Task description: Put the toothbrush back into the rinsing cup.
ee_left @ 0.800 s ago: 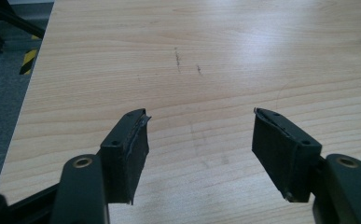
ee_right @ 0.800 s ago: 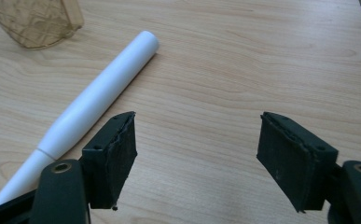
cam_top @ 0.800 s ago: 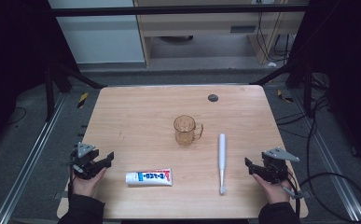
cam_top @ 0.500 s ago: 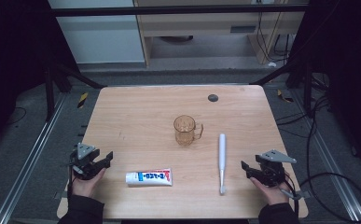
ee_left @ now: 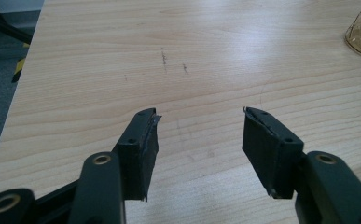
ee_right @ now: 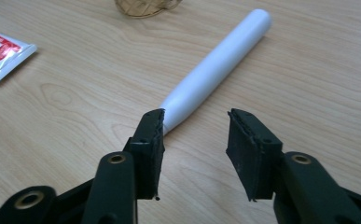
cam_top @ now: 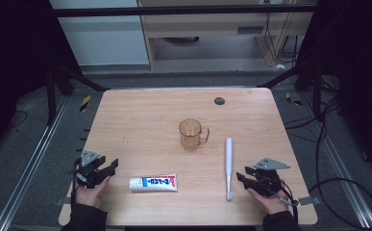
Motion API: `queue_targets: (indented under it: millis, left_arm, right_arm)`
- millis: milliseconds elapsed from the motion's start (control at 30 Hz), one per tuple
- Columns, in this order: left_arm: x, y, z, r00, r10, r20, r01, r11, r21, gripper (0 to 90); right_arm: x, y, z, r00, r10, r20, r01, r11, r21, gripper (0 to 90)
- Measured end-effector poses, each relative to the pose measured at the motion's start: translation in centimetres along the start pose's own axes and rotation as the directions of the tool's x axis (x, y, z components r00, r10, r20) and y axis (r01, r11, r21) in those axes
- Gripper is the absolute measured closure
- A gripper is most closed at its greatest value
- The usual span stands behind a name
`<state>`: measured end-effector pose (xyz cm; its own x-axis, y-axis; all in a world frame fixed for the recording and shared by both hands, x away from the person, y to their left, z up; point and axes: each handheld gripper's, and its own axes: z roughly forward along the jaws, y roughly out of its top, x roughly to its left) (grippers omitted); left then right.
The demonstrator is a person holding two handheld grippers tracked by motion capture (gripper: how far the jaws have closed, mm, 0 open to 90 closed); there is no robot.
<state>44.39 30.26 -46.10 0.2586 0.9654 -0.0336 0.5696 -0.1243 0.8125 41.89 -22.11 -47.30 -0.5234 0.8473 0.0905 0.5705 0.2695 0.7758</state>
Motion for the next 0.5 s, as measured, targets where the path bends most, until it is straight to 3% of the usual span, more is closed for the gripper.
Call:
queue_targets:
  millis: [200, 500]
  left_arm:
    - [0.1, 0.2, -0.1, 0.9999, -0.015, 0.004, 0.015, 0.9999, -0.002, 47.2]
    - [0.0, 0.2, 0.0, 1.0, -0.009, 0.003, 0.009, 0.9999, 0.011, 47.8]
  right_arm:
    - [0.9, -0.1, 1.2, 0.9992, -0.024, -0.033, 0.025, 0.999, 0.032, 65.4]
    - [1.5, -0.4, 2.1, 0.9981, -0.047, -0.039, 0.049, 0.996, 0.074, 77.1]
